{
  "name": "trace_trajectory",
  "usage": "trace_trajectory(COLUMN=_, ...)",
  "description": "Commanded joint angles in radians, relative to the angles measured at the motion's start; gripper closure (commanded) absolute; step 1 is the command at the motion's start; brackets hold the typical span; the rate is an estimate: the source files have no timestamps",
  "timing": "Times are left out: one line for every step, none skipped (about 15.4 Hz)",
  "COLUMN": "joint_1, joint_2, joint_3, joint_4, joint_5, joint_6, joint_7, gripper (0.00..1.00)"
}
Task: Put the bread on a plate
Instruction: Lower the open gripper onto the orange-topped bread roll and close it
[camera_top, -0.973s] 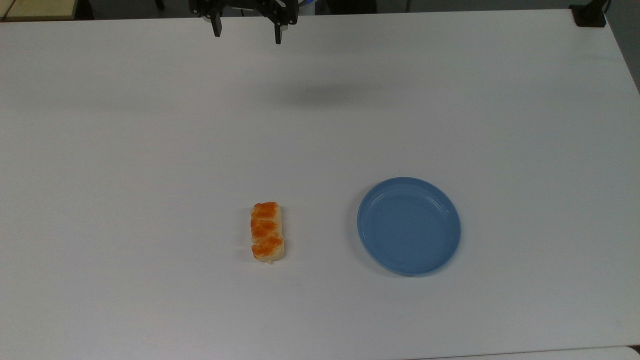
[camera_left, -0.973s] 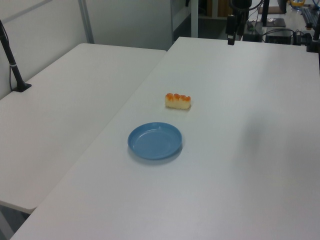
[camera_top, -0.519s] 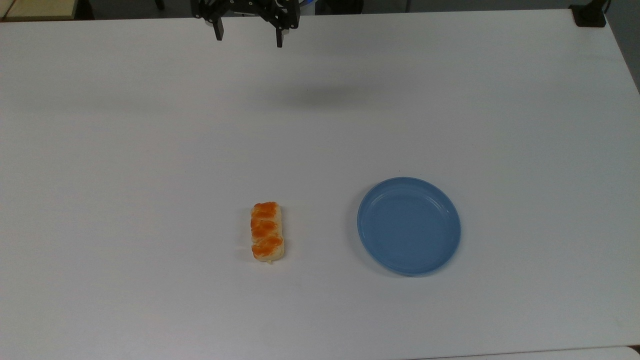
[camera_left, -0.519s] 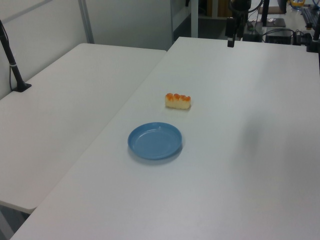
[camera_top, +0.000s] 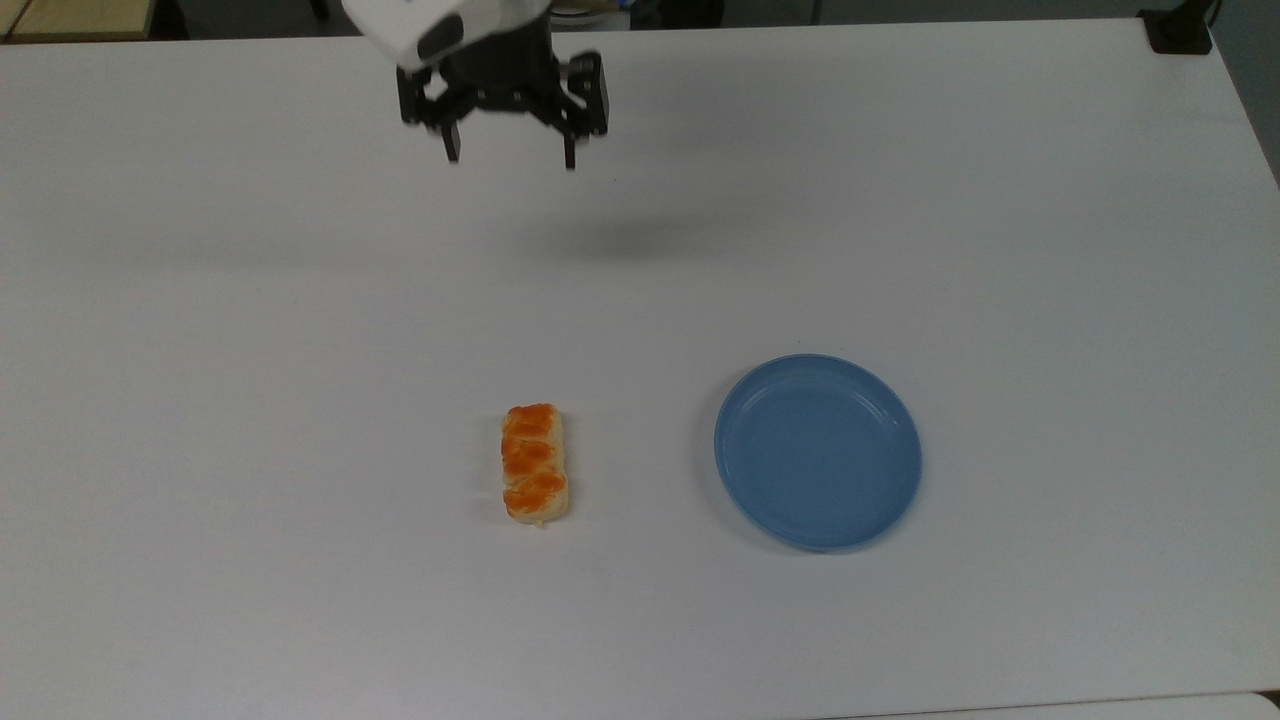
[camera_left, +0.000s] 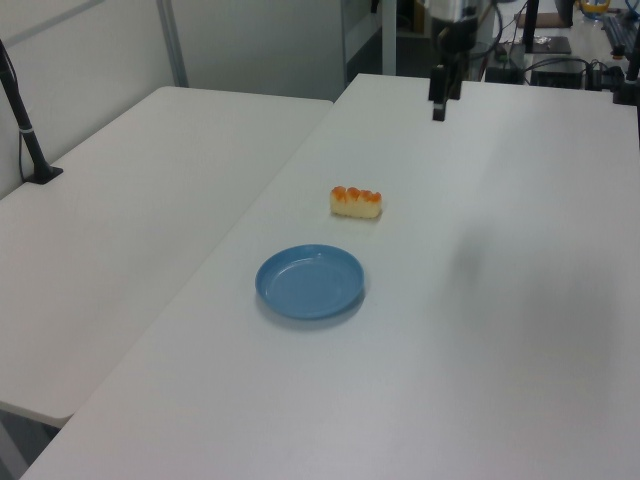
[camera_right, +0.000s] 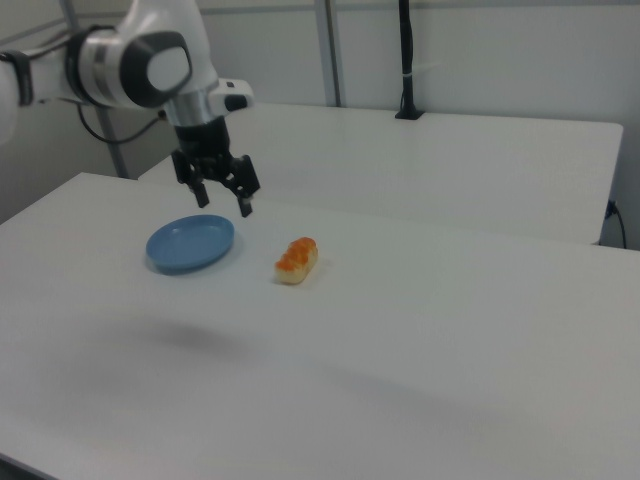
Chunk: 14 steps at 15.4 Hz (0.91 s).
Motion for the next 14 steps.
trace_trajectory(joint_1=0.007, joint_2=0.118, joint_3=-0.004, joint_4=0.035, joint_5=0.006, joint_6=0.165, joint_7=-0.030, gripper=0.00)
trace_trajectory(joint_1=0.007, joint_2=0.147, joint_3=-0.004, joint_4=0.035, joint_5=0.005, joint_6=0.214, joint_7=-0.028, gripper=0.00)
trace_trajectory(joint_1=0.008, joint_2=0.177, joint_3=-0.004, joint_4=0.035, joint_5=0.003, joint_6=0.269, joint_7=-0.026, gripper=0.00)
trace_trajectory(joint_1=0.008, joint_2=0.211, joint_3=-0.004, joint_4=0.037, joint_5=0.003, joint_6=0.330, joint_7=-0.023, gripper=0.00)
trace_trajectory(joint_1=0.007, joint_2=0.243, joint_3=-0.004, joint_4=0.046, joint_5=0.003, joint_6=0.389, joint_7=-0.020, gripper=0.00)
trace_trajectory(joint_1=0.007, joint_2=0.277, joint_3=-0.004, joint_4=0.052, joint_5=0.000, joint_6=0.433, joint_7=-0.017, gripper=0.00)
trace_trajectory(joint_1=0.007, joint_2=0.311, joint_3=-0.004, joint_4=0.058, joint_5=-0.002, joint_6=0.466, joint_7=-0.017, gripper=0.00)
trace_trajectory(joint_1=0.007, joint_2=0.343, joint_3=-0.004, joint_4=0.082, joint_5=-0.002, joint_6=0.486, joint_7=-0.017, gripper=0.00)
trace_trajectory(joint_1=0.007, joint_2=0.371, joint_3=-0.004, joint_4=0.095, joint_5=-0.005, joint_6=0.495, joint_7=-0.017, gripper=0.00)
trace_trajectory(joint_1=0.007, joint_2=0.394, joint_3=-0.004, joint_4=0.108, joint_5=-0.008, joint_6=0.503, joint_7=-0.017, gripper=0.00)
trace_trajectory(joint_1=0.005, joint_2=0.415, joint_3=-0.004, joint_4=0.119, joint_5=-0.008, joint_6=0.518, joint_7=-0.017, gripper=0.00)
trace_trajectory(joint_1=0.005, joint_2=0.432, joint_3=-0.004, joint_4=0.119, joint_5=-0.008, joint_6=0.543, joint_7=-0.017, gripper=0.00)
trace_trajectory(joint_1=0.005, joint_2=0.447, joint_3=-0.004, joint_4=0.121, joint_5=-0.009, joint_6=0.573, joint_7=-0.017, gripper=0.00)
trace_trajectory(joint_1=0.005, joint_2=0.464, joint_3=-0.004, joint_4=0.119, joint_5=-0.009, joint_6=0.601, joint_7=-0.011, gripper=0.00)
